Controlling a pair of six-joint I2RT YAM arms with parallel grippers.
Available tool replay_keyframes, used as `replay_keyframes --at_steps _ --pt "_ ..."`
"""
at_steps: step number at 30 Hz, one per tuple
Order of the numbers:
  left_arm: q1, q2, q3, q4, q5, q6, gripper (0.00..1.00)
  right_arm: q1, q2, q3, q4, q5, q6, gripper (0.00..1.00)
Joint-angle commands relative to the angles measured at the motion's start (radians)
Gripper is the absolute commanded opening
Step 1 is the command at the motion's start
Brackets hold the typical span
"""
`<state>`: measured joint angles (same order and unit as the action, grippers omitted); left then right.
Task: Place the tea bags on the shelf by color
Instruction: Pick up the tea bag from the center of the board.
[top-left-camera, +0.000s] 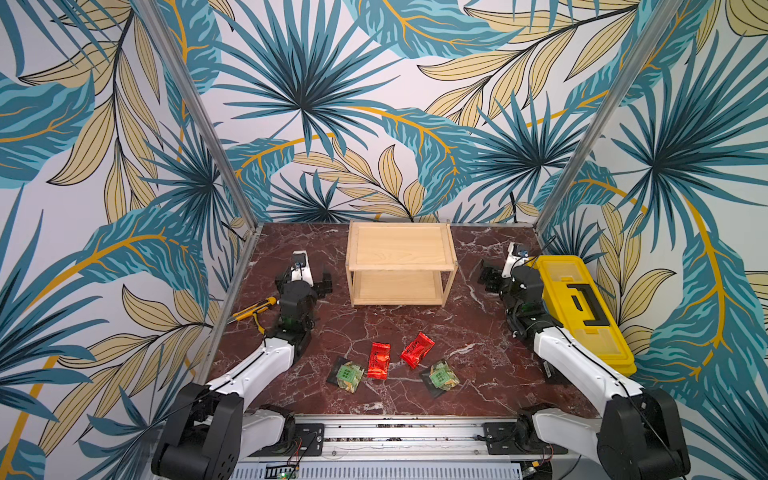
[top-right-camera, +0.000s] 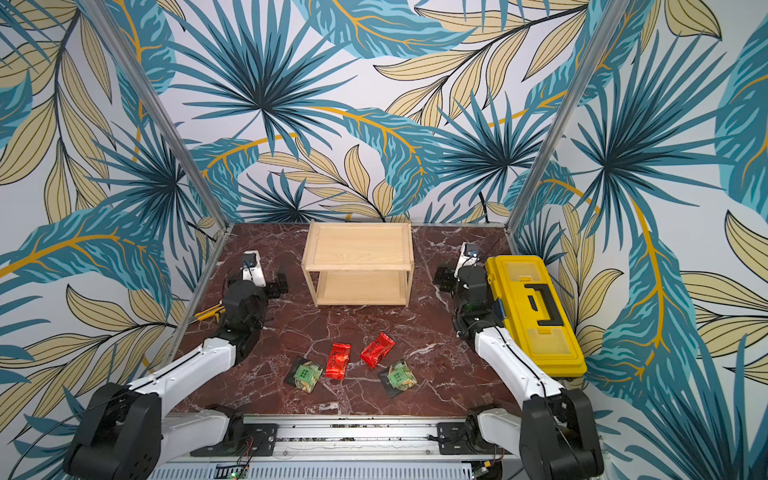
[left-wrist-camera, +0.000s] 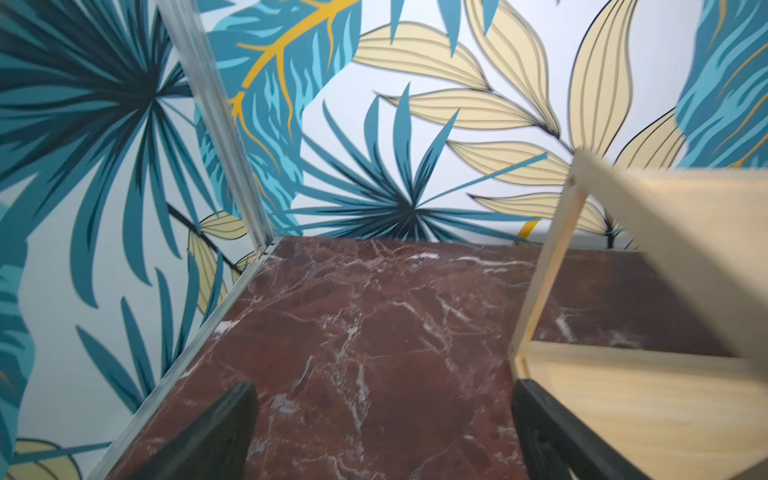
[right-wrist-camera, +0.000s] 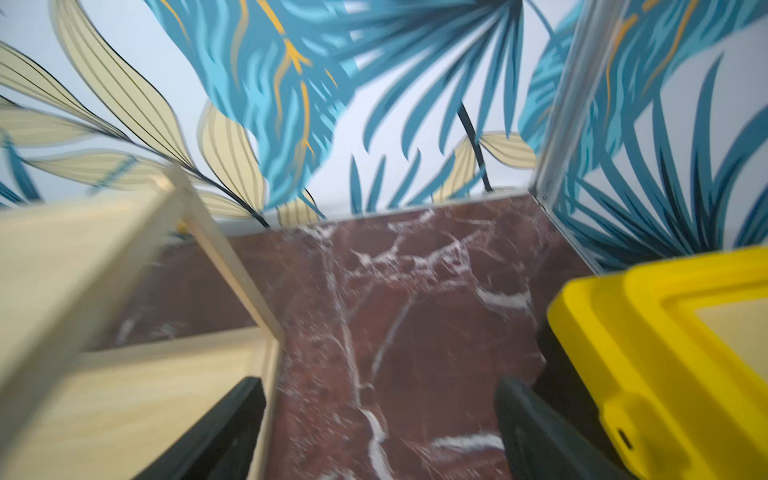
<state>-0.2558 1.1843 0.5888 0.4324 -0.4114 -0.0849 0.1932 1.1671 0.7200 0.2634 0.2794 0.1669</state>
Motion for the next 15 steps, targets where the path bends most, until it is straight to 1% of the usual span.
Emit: replay_keyframes --at_steps 1,2,5,6,8,9,11,12,13,15 --pt "-0.023 -0.027 0.225 -0.504 -0.035 -0.229 1.0 0.089 -0.066 0.069 -0.306 -0.006 0.076 0.91" --pt "-0.023 -0.017 0.28 -0.565 0.024 -0.26 1.0 0.105 -0.086 0.093 -0.348 -0.038 0.086 0.91" --pt "-0.022 0.014 0.39 -0.69 0.024 -0.26 1.0 0.11 -0.099 0.176 -0.461 -0.159 0.126 0.9" --pt "-0.022 0.024 0.416 -0.7 0.304 -0.292 1.0 0.11 -0.092 0.205 -0.503 -0.204 0.136 0.89" --pt "-0.021 0.036 0.46 -0.762 0.409 -0.312 1.0 0.11 -0.06 0.266 -0.574 -0.276 0.172 0.86" --pt "-0.02 0.037 0.483 -0.798 0.457 -0.321 0.98 0.111 -0.047 0.284 -0.595 -0.324 0.183 0.85" --pt "-0.022 0.019 0.491 -0.84 0.555 -0.329 0.97 0.115 -0.042 0.264 -0.572 -0.447 0.184 0.81" --pt "-0.023 -0.004 0.475 -0.856 0.577 -0.329 0.96 0.125 -0.048 0.237 -0.559 -0.475 0.169 0.79" --pt "-0.024 -0.034 0.449 -0.867 0.585 -0.33 0.96 0.143 -0.058 0.209 -0.559 -0.455 0.148 0.78" --pt "-0.024 -0.101 0.38 -0.874 0.586 -0.332 0.96 0.183 -0.082 0.141 -0.561 -0.372 0.119 0.76"
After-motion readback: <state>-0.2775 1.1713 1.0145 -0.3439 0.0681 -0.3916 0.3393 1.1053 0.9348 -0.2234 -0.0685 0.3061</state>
